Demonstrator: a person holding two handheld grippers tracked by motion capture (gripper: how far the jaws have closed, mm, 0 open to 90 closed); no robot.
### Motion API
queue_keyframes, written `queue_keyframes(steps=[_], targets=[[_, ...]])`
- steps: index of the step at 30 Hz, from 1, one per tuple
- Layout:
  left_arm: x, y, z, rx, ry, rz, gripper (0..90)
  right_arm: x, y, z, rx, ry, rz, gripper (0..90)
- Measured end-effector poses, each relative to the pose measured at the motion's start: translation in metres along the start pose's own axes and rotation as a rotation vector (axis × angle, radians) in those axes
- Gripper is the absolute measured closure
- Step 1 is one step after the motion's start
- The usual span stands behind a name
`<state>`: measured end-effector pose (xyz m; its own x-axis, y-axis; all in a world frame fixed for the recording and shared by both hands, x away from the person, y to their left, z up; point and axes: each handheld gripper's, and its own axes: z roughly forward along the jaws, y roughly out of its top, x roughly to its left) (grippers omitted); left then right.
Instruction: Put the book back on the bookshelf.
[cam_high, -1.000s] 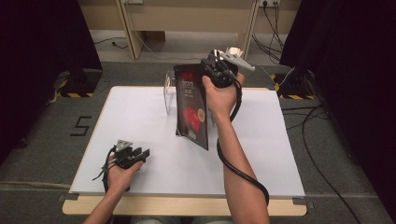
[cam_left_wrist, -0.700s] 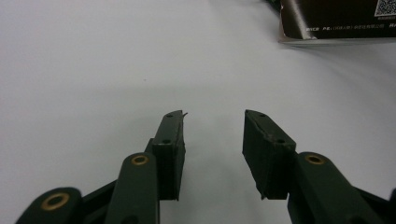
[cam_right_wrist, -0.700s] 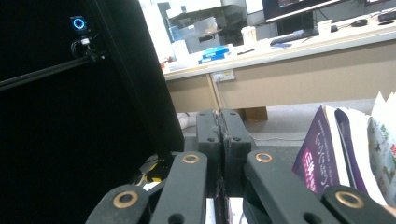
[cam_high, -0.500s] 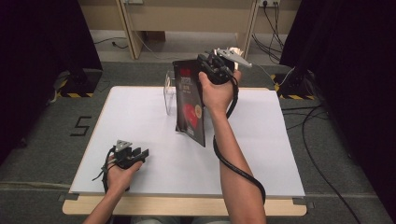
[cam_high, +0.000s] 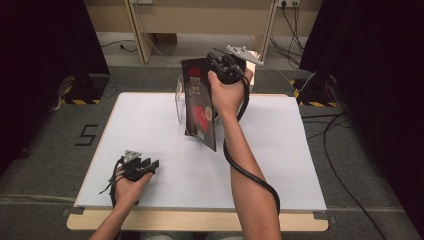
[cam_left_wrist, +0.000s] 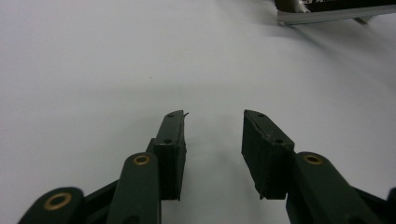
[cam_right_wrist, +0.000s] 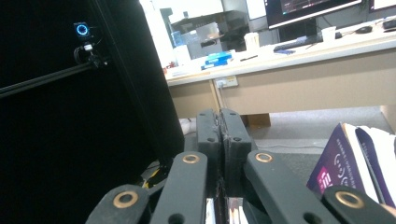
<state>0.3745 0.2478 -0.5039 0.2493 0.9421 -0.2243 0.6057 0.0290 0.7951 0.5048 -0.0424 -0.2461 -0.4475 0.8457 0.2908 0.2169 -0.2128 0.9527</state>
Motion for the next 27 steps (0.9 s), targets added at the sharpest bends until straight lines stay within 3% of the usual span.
queue_keyframes(steps=[27], targets=[[0.000,0.000,0.000,0.005,-0.006,0.011,59.0,0.004,0.015,0.036,-0.045,-0.012,0.026,88.3]])
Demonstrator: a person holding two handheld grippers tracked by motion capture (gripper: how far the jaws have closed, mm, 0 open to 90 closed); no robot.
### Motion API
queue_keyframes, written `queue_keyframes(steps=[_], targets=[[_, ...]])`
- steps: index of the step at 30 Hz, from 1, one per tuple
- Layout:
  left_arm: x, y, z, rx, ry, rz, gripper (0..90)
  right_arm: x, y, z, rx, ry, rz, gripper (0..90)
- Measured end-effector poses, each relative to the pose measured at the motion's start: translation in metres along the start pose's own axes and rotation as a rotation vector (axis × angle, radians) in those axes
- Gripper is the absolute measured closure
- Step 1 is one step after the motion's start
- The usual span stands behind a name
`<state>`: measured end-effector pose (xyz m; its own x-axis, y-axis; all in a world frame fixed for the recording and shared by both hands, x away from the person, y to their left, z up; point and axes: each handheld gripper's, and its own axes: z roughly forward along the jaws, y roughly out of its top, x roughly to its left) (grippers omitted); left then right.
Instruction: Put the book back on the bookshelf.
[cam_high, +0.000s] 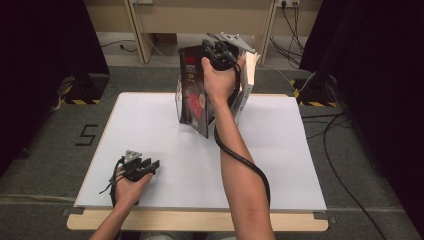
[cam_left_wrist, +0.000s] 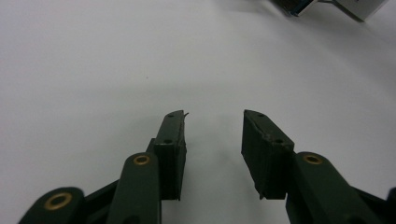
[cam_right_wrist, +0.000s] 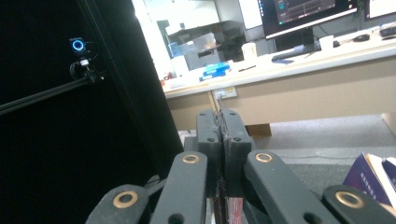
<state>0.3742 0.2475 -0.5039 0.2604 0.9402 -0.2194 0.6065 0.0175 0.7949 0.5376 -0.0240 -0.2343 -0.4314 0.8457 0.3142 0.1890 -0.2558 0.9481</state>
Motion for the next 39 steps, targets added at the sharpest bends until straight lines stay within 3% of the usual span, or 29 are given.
queue_keyframes(steps=[7,13,19,30,39], targets=[[0.000,0.000,0.000,0.002,0.000,0.004,59.1,-0.002,-0.011,0.004,-0.002,-0.014,-0.012,88.2],[0.000,0.000,0.000,-0.001,0.000,0.002,59.0,-0.001,-0.023,-0.003,0.002,-0.020,-0.034,88.1],[-0.001,0.000,0.000,-0.002,0.003,0.002,59.0,-0.001,-0.030,-0.025,0.015,-0.019,-0.054,87.9],[-0.002,-0.001,0.000,-0.002,0.003,0.001,59.0,-0.008,-0.046,-0.077,0.081,0.037,-0.073,87.6],[-0.002,-0.001,0.000,-0.003,0.003,-0.001,59.1,-0.018,-0.061,-0.089,0.125,0.048,-0.072,87.7]])
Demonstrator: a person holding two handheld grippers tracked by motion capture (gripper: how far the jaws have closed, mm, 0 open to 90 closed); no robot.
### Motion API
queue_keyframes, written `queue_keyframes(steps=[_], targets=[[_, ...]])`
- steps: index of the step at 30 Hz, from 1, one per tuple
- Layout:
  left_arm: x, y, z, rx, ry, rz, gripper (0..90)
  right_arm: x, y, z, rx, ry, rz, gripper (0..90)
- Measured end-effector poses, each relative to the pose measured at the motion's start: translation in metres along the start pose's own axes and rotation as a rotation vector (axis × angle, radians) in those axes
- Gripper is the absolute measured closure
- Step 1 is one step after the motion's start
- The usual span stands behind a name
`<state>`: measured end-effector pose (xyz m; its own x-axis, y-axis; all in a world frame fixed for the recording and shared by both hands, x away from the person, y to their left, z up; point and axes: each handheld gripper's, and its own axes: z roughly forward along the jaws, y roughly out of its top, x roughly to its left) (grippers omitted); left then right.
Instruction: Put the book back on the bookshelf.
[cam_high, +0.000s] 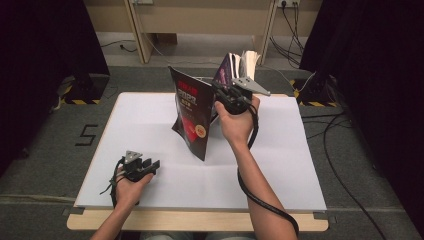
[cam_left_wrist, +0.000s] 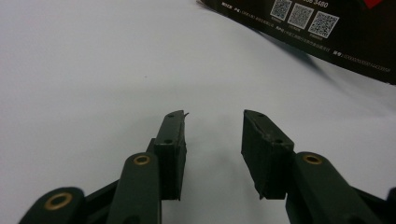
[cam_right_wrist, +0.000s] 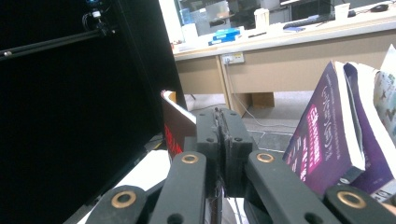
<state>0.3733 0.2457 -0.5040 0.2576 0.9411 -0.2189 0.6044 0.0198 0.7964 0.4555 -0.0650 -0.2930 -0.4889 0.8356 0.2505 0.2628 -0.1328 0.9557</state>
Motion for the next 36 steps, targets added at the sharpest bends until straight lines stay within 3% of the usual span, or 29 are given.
queue_keyframes(steps=[10,36], targets=[[-0.001,0.000,0.000,-0.001,-0.001,-0.002,59.1,-0.001,-0.004,-0.007,0.013,0.018,-0.003,87.6],[-0.002,0.000,0.001,0.005,0.001,0.004,59.2,-0.008,-0.014,-0.021,0.015,0.007,-0.005,87.1]])
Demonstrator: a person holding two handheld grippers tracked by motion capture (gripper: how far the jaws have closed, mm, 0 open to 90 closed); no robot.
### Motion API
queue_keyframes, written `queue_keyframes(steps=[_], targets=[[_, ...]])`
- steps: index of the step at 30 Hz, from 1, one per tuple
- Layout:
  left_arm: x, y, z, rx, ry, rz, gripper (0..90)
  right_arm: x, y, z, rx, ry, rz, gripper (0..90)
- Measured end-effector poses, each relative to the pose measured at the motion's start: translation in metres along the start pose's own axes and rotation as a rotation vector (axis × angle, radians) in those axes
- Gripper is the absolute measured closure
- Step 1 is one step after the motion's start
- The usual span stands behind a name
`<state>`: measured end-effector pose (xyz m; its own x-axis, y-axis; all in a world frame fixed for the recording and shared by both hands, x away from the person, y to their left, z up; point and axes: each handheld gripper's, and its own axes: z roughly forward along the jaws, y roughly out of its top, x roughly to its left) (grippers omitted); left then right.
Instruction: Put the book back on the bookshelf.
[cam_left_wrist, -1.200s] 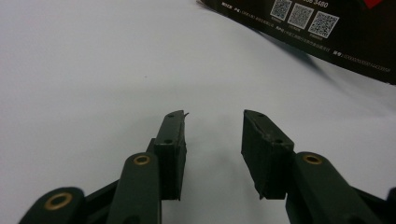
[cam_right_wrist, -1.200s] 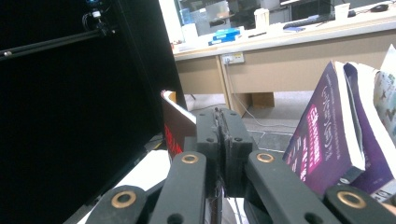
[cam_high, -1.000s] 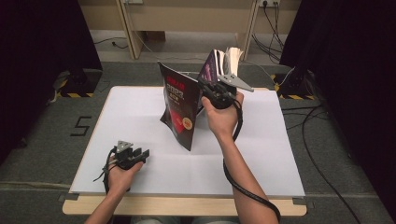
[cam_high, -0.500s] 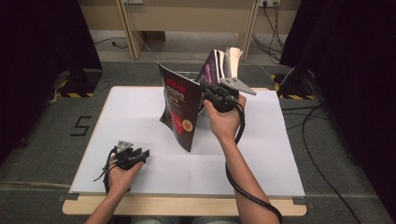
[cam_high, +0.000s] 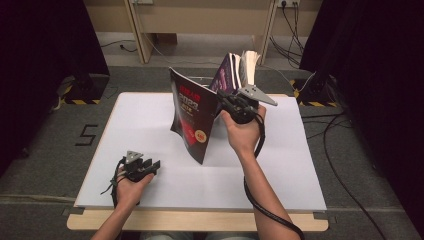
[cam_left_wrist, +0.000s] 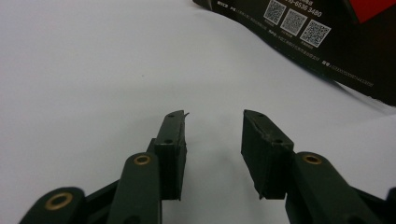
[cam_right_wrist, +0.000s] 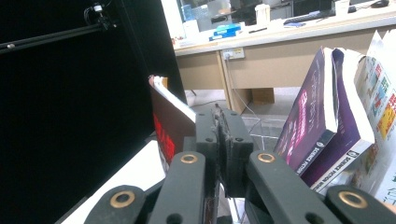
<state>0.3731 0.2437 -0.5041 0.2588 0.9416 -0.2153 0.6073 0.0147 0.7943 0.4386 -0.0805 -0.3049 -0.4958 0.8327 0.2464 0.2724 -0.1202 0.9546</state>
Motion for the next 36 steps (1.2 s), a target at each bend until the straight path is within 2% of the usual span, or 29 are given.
queue_keyframes(steps=[14,18,21,26,36], targets=[[0.000,0.000,0.000,0.001,0.001,0.000,59.3,-0.001,-0.002,-0.002,-0.001,-0.004,-0.004,87.2],[0.000,0.000,0.000,0.002,0.001,-0.001,59.3,-0.001,0.001,-0.003,-0.011,-0.001,0.021,88.2],[0.000,0.000,0.000,0.002,0.001,0.000,59.4,0.001,0.010,-0.002,-0.030,0.004,0.019,88.3],[0.000,0.000,0.000,0.000,-0.001,-0.008,59.4,0.004,0.035,0.006,-0.068,0.001,0.026,88.3],[0.001,0.000,0.001,0.002,-0.004,-0.018,59.5,0.009,0.069,0.042,-0.075,0.001,0.076,88.5]])
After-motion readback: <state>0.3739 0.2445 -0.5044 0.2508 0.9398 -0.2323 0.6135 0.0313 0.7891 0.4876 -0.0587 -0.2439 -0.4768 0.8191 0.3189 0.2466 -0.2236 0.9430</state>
